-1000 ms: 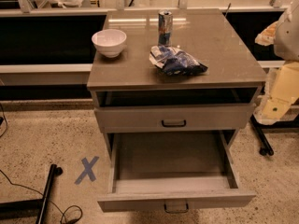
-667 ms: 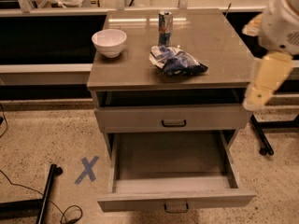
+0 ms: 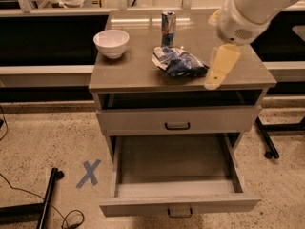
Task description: Place blue chip bag into middle drawer
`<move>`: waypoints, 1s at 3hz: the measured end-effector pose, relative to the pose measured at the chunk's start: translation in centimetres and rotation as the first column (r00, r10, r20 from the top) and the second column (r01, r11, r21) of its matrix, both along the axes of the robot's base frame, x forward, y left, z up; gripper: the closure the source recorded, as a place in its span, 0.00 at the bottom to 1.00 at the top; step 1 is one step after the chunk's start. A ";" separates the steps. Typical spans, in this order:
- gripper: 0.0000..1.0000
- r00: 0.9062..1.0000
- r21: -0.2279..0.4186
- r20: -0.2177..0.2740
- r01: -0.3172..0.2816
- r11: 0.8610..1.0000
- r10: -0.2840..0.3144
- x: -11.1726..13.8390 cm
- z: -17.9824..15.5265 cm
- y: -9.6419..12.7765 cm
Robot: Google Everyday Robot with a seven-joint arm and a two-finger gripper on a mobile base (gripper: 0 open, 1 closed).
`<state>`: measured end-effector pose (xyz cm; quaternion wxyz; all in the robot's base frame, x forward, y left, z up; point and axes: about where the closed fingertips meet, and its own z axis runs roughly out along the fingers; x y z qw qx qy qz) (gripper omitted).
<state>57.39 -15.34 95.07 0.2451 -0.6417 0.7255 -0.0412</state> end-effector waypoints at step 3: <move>0.40 1.000 0.209 -0.027 -0.010 0.978 0.016 6.6 -6.7 6.9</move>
Offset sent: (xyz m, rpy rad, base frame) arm 0.0701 0.0760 -0.0750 0.2648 0.0445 -0.0054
